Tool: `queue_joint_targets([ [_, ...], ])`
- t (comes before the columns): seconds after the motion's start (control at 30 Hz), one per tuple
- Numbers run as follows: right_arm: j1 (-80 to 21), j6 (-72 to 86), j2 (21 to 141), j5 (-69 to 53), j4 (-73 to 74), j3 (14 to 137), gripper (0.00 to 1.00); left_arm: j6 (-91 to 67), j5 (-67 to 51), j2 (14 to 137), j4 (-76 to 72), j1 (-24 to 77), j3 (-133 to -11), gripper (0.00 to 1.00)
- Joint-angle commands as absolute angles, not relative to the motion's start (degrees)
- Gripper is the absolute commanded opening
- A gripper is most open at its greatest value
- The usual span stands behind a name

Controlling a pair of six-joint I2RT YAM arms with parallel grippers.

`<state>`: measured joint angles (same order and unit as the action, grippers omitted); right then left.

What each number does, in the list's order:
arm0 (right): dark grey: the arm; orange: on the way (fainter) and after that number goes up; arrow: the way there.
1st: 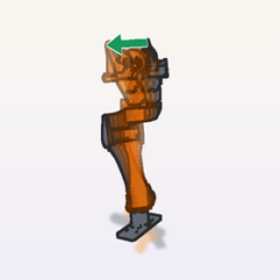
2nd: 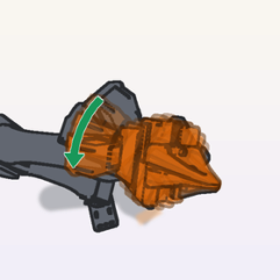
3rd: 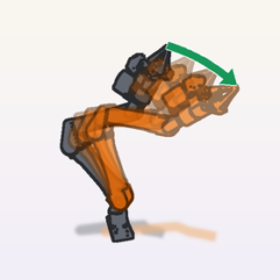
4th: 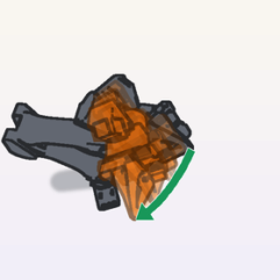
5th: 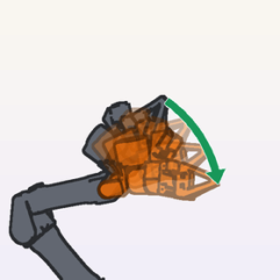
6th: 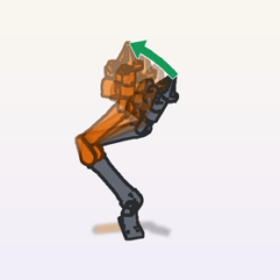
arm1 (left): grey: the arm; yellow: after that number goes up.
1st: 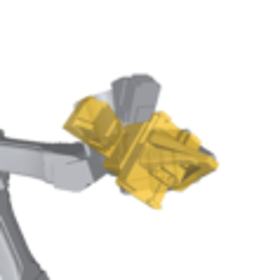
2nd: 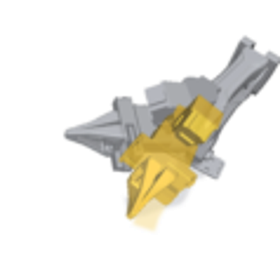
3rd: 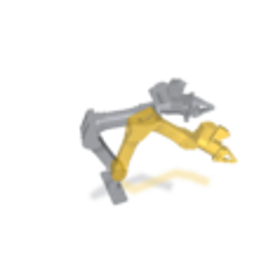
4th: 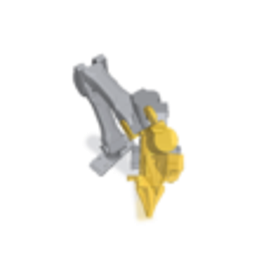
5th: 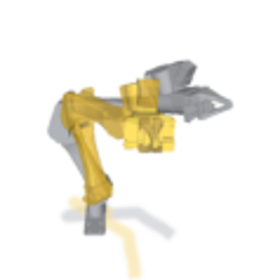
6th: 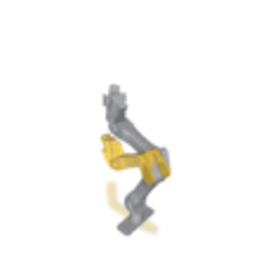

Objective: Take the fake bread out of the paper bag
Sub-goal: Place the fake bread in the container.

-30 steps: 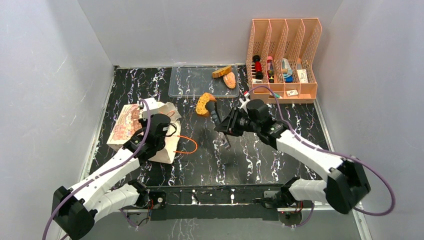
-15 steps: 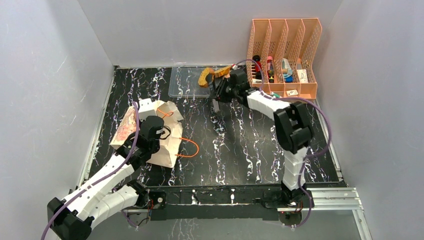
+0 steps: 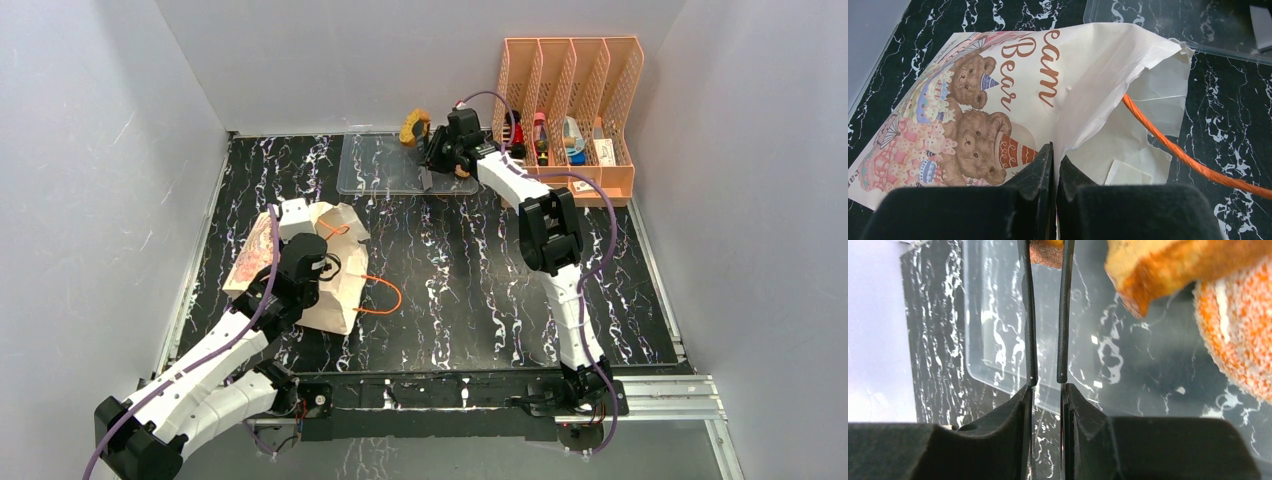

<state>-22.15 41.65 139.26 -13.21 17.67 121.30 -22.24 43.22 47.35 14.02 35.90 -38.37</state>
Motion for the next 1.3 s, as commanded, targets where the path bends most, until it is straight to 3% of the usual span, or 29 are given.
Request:
queue_joint_targets([
  [0.0, -22.08, 41.19, 136.82, -12.84, 16.77, 117.88, 0.00, -21.33, 42.87, 46.62, 11.65, 35.77, -37.99, 0.00],
  [0.13, -22.13, 40.57, 136.58, -12.64, 16.83, 116.50, 0.07, -21.26, 42.54, 47.15, 11.43, 35.74, -38.15, 0.00],
  [0.27, -22.03, 40.53, 136.67, -13.48, 16.38, 116.00, 0.21, -21.49, 42.56, 46.92, 11.72, 35.69, -38.16, 0.00],
  [0.77, -19.98, 44.11, 130.70, -18.11, 8.14, 105.96, 0.32, -21.97, 42.32, 46.87, 11.78, 35.72, -38.10, 0.00],
  [1.27, -19.35, 44.11, 125.08, -18.98, 5.87, 99.41, 0.34, -21.80, 41.93, 47.79, 11.10, 35.75, -38.20, 0.00],
])
